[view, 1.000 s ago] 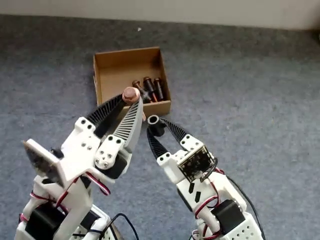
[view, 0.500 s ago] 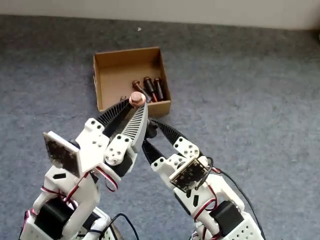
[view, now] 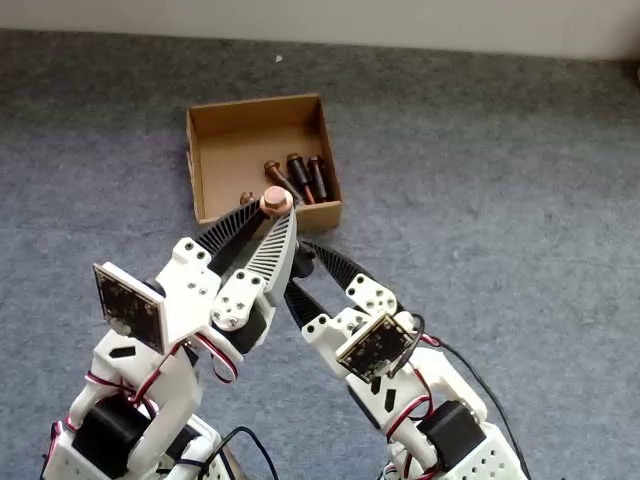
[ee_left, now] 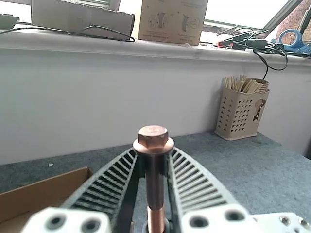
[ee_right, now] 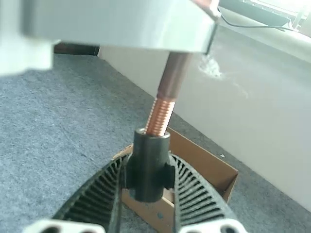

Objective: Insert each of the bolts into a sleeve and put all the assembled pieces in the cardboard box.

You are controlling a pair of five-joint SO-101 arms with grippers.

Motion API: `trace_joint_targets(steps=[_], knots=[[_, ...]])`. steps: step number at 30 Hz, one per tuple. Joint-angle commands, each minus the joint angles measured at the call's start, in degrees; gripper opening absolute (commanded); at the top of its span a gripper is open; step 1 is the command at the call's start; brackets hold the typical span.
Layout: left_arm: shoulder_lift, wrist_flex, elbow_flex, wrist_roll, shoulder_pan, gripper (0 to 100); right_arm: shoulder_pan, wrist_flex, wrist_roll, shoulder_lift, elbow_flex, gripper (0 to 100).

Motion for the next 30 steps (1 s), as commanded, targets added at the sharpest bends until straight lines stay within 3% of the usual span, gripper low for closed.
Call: trace_joint_targets(steps=[1,7,18,25,30], knots=[[0.04,-0.88,-0.22,0.53,0.22,0,-0.31,-1.89,0.26,-0.92,-5.32,0.5],[0.04,2.20,-0.57,0.62,0.13,10,-0.31,-1.89,0.26,-0.92,-9.01,0.5],[0.04,7.47,-0.84,0.62,0.48,14,-0.31,-1.80,0.26,-0.84,-11.65,0.5],[0.04,23.12,-7.60,0.00,0.04,22,-0.31,-1.63,-0.09,-0.48,-11.65,0.5],[-0.04,29.80,-9.27,-8.62,-0.31,22,3.38,-1.63,-5.54,-0.31,-11.21,0.5]])
